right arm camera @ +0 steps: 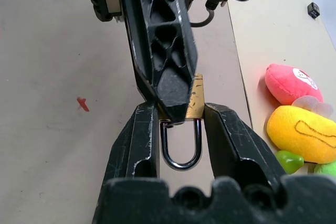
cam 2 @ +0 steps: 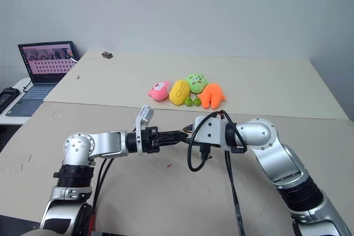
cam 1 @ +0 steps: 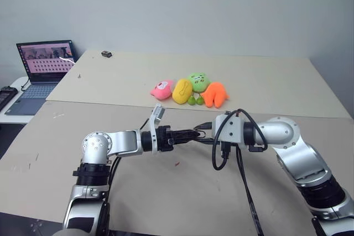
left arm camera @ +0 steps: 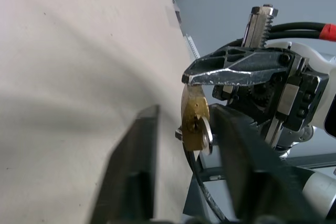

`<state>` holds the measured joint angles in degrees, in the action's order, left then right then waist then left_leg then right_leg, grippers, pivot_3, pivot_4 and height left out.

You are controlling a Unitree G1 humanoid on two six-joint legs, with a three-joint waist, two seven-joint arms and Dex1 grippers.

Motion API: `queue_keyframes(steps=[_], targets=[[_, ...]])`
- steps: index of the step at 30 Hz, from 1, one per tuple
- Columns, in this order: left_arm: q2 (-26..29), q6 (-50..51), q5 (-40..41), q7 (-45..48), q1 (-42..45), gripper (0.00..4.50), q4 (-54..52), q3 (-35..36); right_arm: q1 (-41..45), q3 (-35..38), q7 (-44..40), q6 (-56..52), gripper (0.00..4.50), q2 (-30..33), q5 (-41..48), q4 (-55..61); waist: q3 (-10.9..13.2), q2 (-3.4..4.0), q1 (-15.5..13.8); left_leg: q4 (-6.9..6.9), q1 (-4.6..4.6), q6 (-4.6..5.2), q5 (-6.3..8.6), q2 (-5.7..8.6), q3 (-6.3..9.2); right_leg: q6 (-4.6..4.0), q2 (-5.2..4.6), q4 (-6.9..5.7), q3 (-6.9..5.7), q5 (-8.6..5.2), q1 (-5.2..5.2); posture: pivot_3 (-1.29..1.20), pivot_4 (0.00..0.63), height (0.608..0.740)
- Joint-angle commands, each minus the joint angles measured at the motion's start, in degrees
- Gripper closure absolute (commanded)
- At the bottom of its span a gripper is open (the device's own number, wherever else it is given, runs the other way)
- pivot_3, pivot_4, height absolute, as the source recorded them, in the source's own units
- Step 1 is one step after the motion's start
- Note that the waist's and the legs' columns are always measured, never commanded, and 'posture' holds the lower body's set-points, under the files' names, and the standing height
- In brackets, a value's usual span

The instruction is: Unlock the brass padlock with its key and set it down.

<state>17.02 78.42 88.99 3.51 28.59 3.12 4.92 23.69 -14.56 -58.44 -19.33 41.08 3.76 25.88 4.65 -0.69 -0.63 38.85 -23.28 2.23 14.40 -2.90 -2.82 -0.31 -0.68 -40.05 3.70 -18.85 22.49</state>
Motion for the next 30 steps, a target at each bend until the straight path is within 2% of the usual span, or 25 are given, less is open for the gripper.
queue_keyframes(steps=[1,2,16,18,21,24,26,30], targets=[[1.14,0.24,0.09,1.45,0.97,4.23,-0.45,0.41,0.8,2.23,0.8,-0.38,3.59,0.04,1.59,2.48,0.01,0.0,0.03,0.0,0.0,0.0,0.0,0.0,0.0,0.0,0.0,0.0,0.0,0.0,0.0,0.0,0.15,0.644],[1.33,0.25,0.02,1.68,1.06,4.43,-0.32,0.45,0.83,2.22,0.79,-0.45,3.59,0.11,1.64,2.49,0.02,0.01,0.02,0.0,0.0,0.0,0.0,0.0,0.01,0.0,0.02,0.01,-0.01,0.0,0.0,0.0,0.15,0.644],[0.78,-1.08,-1.98,2.55,2.13,4.43,0.44,1.0,1.05,1.82,0.56,-0.45,3.59,0.49,2.1,2.04,0.03,0.02,-0.02,-0.01,-0.03,0.0,0.0,0.0,0.02,0.0,0.0,0.02,-0.02,0.0,0.0,0.0,0.15,0.644],[0.61,-1.13,-2.03,2.57,2.44,4.43,0.55,1.12,0.99,1.89,0.44,-1.08,2.55,0.44,2.67,2.15,0.03,0.02,0.01,-0.01,-0.02,0.0,0.0,0.0,0.02,0.0,0.0,0.06,-0.01,0.0,0.0,0.0,0.15,0.644],[0.45,-1.27,-2.33,2.75,2.84,4.43,0.81,1.28,0.91,1.99,0.37,-1.87,1.77,0.5,3.35,2.42,0.04,0.01,0.02,-0.01,-0.02,0.0,0.0,0.0,0.02,0.0,0.01,0.09,-0.01,0.0,0.0,0.0,0.15,0.644],[0.49,-1.42,-2.87,3.13,3.31,4.43,1.33,1.45,0.66,2.04,0.17,-2.48,0.62,0.98,3.58,2.99,0.04,0.01,-0.01,-0.02,-0.02,0.0,0.0,0.0,0.03,0.01,0.01,0.09,-0.02,0.0,0.0,0.0,0.15,0.644],[0.52,-1.3,-3.27,3.43,3.47,4.43,1.49,1.57,0.08,2.02,-0.31,-2.84,0.06,1.82,3.47,3.7,0.04,0.02,-0.02,-0.02,-0.03,0.0,0.0,0.0,0.03,0.01,0.01,0.1,-0.03,0.0,0.0,0.0,0.15,0.644],[0.64,-1.02,-3.86,3.89,3.73,4.43,1.71,1.67,-0.83,3.69,-0.61,-5.38,0.06,3.21,5.48,4.75,0.05,0.02,-0.02,-0.04,-0.05,0.0,0.0,0.0,0.03,0.0,-0.02,0.17,-0.03,0.0,-0.01,0.0,0.15,0.644]])
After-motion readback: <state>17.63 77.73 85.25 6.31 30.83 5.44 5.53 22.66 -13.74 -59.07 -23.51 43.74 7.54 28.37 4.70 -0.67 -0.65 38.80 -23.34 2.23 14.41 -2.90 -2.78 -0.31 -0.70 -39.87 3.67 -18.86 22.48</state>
